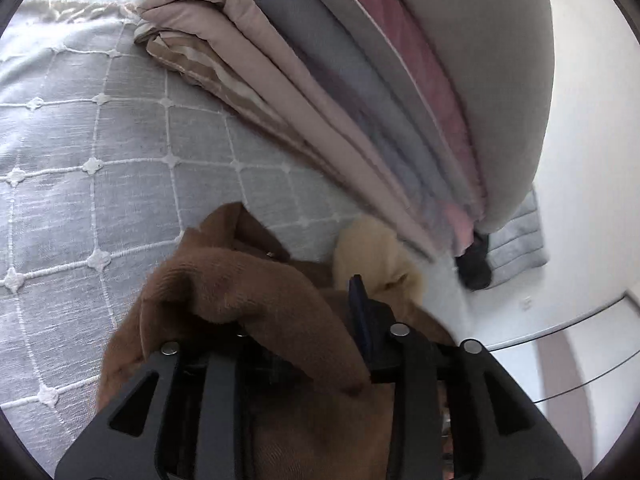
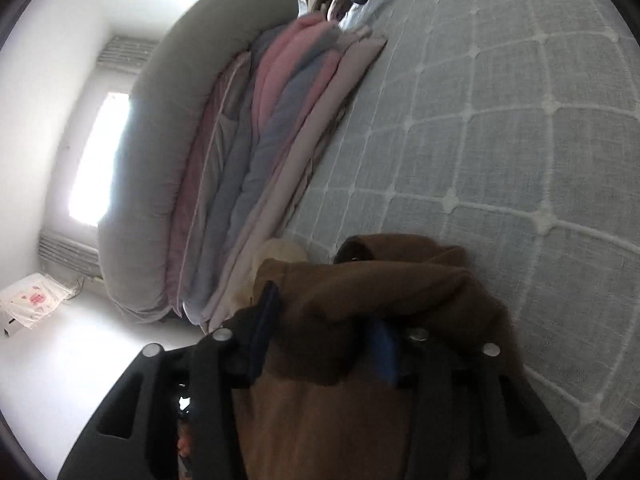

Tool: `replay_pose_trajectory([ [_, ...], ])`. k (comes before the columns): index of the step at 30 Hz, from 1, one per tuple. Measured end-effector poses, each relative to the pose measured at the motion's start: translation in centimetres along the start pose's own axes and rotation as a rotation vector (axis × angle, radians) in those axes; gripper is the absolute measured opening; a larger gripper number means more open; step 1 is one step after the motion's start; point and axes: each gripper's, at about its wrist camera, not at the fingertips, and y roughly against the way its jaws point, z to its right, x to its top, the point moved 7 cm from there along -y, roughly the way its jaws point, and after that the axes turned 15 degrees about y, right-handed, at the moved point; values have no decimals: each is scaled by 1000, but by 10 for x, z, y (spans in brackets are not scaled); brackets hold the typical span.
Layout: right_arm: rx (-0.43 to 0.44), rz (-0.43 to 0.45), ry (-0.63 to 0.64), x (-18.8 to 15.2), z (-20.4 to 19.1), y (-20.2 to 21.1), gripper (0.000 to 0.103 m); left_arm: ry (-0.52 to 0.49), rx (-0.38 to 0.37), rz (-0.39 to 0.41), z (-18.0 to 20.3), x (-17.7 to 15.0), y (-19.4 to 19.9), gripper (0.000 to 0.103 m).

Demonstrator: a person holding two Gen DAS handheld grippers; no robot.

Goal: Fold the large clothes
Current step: 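Lay the hem over the collar and open both tools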

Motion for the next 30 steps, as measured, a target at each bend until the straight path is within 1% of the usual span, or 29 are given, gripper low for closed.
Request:
replay_pose_trajectory([
  [1, 21, 19, -13, 2, 1, 8, 55, 11, -20, -3, 7, 5, 10, 31],
  [2, 70, 44, -39, 3, 1, 17, 58, 2, -35, 13, 18, 11, 21, 34],
  [3, 105, 89, -68, 7, 2, 28, 63, -7, -50, 31, 26, 14, 31, 41],
  [4, 122, 153, -83, 13, 2, 42, 74, -20, -80, 74, 40, 21, 49, 52],
  [5, 130, 198, -89, 20, -4, 44, 80, -30, -101, 142, 53, 30, 69, 57],
  [6, 138, 243, -94, 25, -6, 55, 83, -35, -109, 180, 59, 34, 79, 64],
  [7, 149, 278, -93, 30, -10, 66, 83, -53, -120, 206, 70, 36, 94, 67],
  [8, 165, 281, -79, 30, -17, 68, 83, -87, -127, 206, 81, 34, 99, 67],
  [9, 184, 265, -47, 28, -27, 69, 84, -132, -128, 203, 87, 25, 104, 67],
  [10, 194, 233, -7, 23, -39, 67, 85, -190, -124, 194, 93, 13, 105, 69],
  [11, 213, 182, 52, 13, -56, 61, 86, -233, -126, 177, 93, 0, 103, 70],
  [12, 236, 136, 98, 1, -69, 53, 87, -287, -136, 151, 90, -21, 96, 72],
  [13, 250, 91, 141, -11, -79, 46, 89, -318, -139, 137, 83, -35, 90, 73],
  [14, 242, 29, 200, -26, -87, 38, 89, -347, -140, 124, 74, -50, 79, 74],
  [15, 215, -16, 244, -37, -89, 26, 89, -362, -128, 117, 66, -60, 70, 74],
  [16, 192, -45, 266, -45, -86, 18, 89, -378, -90, 117, 52, -70, 52, 74],
  [17, 141, -71, 283, -51, -77, 8, 89, -386, -56, 116, 39, -75, 34, 74],
  [18, 79, -77, 298, -53, -65, 1, 89, -387, -17, 118, 28, -75, 18, 74],
  [19, 49, -66, 296, -51, -53, -4, 89, -391, 38, 143, 18, -69, -1, 74],
  [20, 36, -43, 278, -45, -43, -5, 89, -391, 51, 159, 12, -64, -13, 74],
  [22, 9, 4, 273, -36, -33, 0, 89, -371, 46, 183, 10, -51, -29, 74],
  [23, -18, 29, 292, -29, -30, 2, 89, -383, 50, 205, 13, -47, -34, 74],
  [24, -38, 45, 301, -23, -25, 3, 89, -387, 58, 210, 13, -45, -38, 74],
  [26, -46, 47, 290, -21, -18, 2, 89, -397, 80, 209, 15, -45, -44, 74],
  [28, -61, 35, 300, -26, -25, -6, 89, -403, 70, 210, 17, -49, -32, 74],
  [29, -77, 24, 300, -28, -29, -1, 89, -397, 60, 207, 16, -51, -22, 74],
  [30, -85, 22, 293, -29, -34, 4, 89, -400, 33, 206, 18, -59, -1, 74],
])
